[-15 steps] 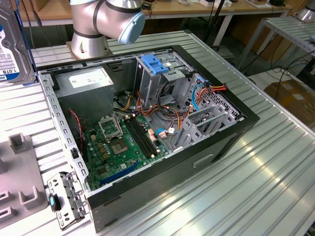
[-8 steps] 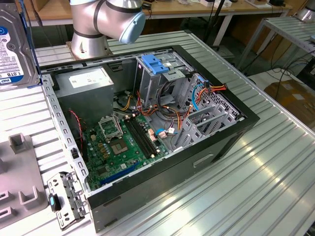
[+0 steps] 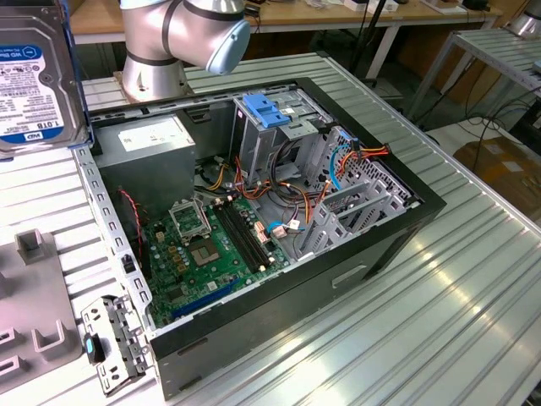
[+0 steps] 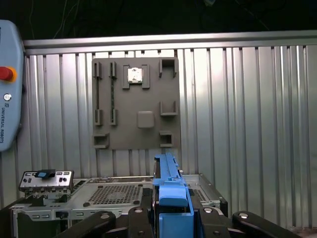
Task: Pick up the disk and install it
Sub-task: 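Pick up the disk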
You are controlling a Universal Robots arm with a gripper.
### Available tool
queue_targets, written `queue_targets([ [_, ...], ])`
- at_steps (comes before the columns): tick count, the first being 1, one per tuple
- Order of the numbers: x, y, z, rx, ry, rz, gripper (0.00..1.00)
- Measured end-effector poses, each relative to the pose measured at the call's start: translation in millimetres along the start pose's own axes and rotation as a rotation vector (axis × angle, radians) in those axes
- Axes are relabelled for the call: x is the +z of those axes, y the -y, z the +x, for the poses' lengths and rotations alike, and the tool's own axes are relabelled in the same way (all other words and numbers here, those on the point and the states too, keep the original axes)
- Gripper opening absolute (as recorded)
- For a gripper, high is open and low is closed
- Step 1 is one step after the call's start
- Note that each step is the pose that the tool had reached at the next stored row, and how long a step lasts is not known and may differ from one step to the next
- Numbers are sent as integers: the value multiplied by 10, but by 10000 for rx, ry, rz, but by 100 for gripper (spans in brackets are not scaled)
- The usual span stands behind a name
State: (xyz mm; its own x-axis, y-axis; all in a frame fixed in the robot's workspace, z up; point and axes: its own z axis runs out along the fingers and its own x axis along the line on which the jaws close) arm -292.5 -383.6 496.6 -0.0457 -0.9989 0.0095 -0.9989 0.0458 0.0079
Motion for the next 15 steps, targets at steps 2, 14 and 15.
queue_targets([
  [2,0,37,0,0,0,0,37],
  [14,-3,290,-4,0,-1,-3,37],
  [15,-3,309,-4,0,-1,-3,37],
])
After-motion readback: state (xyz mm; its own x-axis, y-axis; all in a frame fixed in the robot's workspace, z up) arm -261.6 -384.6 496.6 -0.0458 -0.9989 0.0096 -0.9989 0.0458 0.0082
